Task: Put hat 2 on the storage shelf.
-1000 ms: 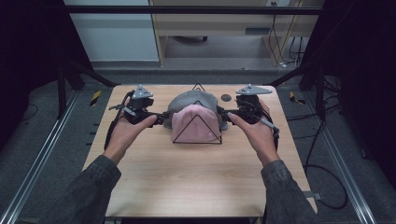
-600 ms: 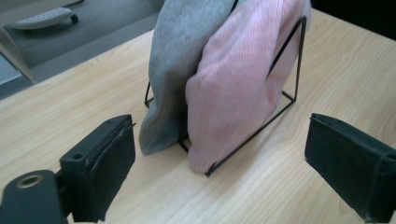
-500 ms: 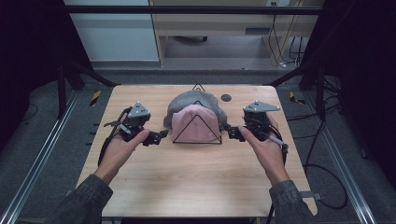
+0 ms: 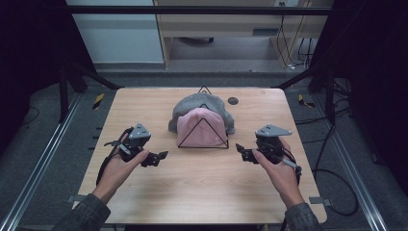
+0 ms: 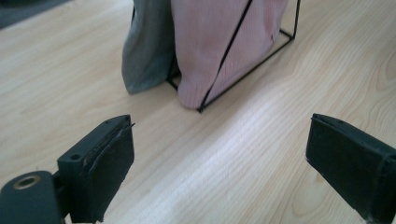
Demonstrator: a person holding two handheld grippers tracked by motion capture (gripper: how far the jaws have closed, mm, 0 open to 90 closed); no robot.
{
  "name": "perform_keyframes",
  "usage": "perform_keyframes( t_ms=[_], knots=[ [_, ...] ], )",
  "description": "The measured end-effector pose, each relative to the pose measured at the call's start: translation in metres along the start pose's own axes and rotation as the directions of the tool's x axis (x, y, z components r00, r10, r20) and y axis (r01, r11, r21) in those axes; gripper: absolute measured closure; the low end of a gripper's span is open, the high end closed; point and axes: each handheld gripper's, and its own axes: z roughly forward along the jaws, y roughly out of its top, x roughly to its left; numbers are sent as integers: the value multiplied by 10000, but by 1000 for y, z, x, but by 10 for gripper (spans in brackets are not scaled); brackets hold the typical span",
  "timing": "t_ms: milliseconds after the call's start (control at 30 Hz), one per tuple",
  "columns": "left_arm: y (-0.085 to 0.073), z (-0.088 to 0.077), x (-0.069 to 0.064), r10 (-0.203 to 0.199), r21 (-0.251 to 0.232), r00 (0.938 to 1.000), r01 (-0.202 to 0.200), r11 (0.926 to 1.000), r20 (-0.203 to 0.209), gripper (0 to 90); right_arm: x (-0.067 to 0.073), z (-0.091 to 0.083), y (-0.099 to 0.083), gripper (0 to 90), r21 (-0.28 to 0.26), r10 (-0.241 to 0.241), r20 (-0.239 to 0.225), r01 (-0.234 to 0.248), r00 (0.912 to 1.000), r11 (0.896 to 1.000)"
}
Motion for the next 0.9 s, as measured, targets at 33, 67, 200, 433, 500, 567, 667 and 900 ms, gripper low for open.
perform_keyframes(
  t_ms=[33, 67, 200, 433, 500, 567, 667, 900],
  knots=[
    [-4, 1, 0, -16, 74, 10000, 15, 10000, 19, 74, 1, 1, -4, 143, 62, -30, 5, 30, 10000, 10000],
    [-7, 3, 0, -27, 162, 10000, 27, 9999, 45, 74, 1, 2, -8, 143, 151, -34, -9, 34, 10000, 9999],
    [-24, 13, 4, -219, 498, 9996, 210, 9985, 176, 75, -1, 9, -27, 144, 504, 82, 11, -82, 10000, 9987],
    [-45, 23, 6, -412, 981, 9988, 384, 9944, 262, 76, -2, 19, -50, 153, 1238, 108, -61, -99, 9999, 9923],
    [-51, 25, 7, -414, 1168, 9987, 378, 9924, 289, 74, -1, 21, -56, 154, 1434, 281, -161, -255, 9995, 9893],
    [-57, 27, 7, -501, 1264, 9984, 466, 9909, 247, 67, 0, 24, -61, 153, 1606, 373, -268, -326, 9989, 9865],
    [-65, 31, 8, -601, 1396, 9978, 558, 9886, 263, 58, 2, 29, -67, 144, 1785, 365, -346, -298, 9987, 9835],
    [-75, 38, 10, -563, 1409, 9973, 491, 9888, 481, 51, 4, 39, -77, 160, 2297, 393, -637, -237, 9972, 9730]
  ],
)
